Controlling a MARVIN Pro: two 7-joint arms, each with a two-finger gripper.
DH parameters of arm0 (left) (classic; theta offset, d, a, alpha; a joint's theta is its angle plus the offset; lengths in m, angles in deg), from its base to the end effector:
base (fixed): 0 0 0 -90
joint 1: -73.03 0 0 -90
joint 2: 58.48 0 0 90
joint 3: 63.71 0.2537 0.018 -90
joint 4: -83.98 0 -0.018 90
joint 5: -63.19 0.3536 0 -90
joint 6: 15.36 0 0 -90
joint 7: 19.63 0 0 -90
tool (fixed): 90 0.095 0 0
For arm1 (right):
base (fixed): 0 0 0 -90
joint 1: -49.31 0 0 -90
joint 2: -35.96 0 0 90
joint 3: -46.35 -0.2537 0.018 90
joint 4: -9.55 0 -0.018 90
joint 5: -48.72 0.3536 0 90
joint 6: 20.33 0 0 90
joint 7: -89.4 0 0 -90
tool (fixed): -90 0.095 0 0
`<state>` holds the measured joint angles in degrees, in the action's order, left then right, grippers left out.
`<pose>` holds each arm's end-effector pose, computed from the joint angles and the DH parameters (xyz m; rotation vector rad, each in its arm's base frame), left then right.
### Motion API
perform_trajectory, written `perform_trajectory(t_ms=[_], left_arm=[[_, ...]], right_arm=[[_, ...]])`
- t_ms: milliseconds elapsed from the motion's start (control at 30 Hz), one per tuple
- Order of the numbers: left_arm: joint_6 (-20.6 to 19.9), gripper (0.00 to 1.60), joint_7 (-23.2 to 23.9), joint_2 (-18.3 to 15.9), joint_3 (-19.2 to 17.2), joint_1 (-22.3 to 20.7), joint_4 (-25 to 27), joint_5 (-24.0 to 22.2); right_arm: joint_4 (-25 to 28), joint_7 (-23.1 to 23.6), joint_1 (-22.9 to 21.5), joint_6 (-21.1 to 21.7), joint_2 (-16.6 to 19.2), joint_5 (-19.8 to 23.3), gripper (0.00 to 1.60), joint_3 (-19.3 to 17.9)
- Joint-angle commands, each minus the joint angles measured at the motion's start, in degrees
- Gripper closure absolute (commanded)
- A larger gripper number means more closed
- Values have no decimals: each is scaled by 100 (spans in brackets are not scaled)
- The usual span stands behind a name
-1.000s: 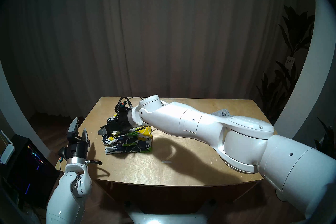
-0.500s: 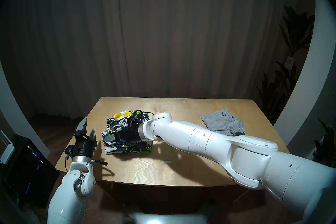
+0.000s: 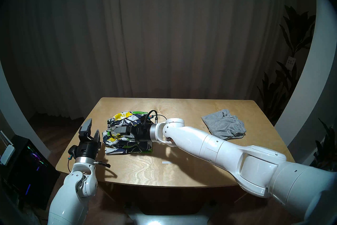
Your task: Fold pants twice and stack them
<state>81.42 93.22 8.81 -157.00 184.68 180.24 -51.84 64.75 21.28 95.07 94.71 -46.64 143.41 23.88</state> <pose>0.3616 0.1222 -0.3156 1.0421 1.1958 1.3751 0.4512 0.3039 -0.2975 -1.7665 -0.2408 -0.5009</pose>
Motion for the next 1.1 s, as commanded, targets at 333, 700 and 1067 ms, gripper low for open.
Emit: perform_trajectory(t_ms=[333,700,1067], left_arm=[[-52,0,49,-73,-150,270,377,40],[-43,0,31,-58,-362,611,616,11],[11,0,-50,-60,-572,821,806,-54]], right_arm=[[951,-72,551,-875,-181,1112,0,-1108],[900,-1256,979,-1995,-540,1302,0,-1318],[917,-2591,985,-3054,-1183,1278,0,-1280]])
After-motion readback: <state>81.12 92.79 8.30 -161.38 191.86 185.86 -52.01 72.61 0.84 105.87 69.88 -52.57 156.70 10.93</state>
